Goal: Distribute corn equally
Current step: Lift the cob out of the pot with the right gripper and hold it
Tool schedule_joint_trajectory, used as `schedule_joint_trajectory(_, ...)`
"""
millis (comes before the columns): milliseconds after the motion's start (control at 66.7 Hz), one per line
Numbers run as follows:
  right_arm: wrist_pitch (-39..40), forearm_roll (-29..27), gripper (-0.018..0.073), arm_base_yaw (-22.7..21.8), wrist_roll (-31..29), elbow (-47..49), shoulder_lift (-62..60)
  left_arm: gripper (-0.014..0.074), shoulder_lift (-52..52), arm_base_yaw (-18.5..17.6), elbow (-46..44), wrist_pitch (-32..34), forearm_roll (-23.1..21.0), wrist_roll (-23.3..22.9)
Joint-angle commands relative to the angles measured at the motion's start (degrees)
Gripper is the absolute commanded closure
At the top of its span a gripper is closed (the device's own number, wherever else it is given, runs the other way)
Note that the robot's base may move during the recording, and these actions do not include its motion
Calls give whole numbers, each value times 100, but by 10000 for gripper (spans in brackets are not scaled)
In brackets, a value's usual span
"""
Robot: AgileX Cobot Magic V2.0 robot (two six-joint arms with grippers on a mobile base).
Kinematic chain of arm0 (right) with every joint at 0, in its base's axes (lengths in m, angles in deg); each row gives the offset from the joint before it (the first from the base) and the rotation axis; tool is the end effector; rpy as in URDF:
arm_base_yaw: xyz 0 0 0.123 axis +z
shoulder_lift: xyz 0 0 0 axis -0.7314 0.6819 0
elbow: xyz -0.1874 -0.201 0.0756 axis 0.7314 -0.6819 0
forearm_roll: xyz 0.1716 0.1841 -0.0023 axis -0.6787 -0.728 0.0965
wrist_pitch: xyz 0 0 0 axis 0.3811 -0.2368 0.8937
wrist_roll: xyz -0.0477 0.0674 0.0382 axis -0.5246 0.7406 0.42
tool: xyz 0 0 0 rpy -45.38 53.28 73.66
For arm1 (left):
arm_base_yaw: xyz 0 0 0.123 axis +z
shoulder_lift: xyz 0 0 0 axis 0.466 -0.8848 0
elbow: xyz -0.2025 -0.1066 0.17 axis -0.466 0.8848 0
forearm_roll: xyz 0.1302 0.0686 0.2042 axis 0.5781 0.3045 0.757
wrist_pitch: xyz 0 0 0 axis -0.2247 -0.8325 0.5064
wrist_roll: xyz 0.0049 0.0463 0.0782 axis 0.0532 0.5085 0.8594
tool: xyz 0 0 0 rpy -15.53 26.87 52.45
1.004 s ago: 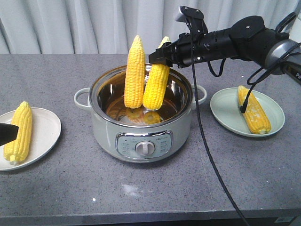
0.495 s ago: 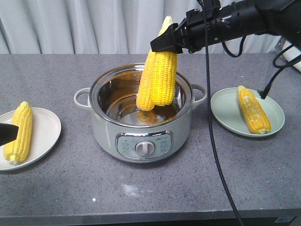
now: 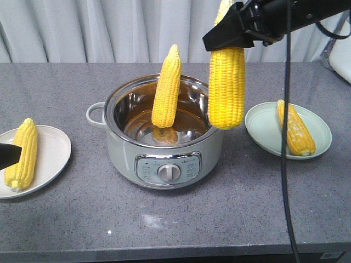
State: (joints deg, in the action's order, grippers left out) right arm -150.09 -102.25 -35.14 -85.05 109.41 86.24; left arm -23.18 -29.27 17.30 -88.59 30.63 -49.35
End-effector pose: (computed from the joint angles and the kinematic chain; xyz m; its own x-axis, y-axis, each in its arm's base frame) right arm 0.3237 0.1217 0.4461 -0.5056 -0.3464 -0.7902 -0.7407 0.6439 0.1917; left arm 0.1621 -0.0300 0.3675 -0.6622 0.1650 -0.7309 0.3319 0.9391 -0.0887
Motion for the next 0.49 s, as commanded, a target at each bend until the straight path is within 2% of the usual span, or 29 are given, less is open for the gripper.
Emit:
schedule_joint_trajectory(0,456,-280,402,-9,-102,-356,-596,53,44,-27,-125,318,-175,11)
schedule_joint_trajectory(240,1314,-321,402,-9,-718,-2270,-1951,53,44,-27,-125,331,-175,11)
schedule_joint_trajectory(480,1509,-316,402,-9,-896,-3398,-2899,53,44,-27,-120,472,-175,11)
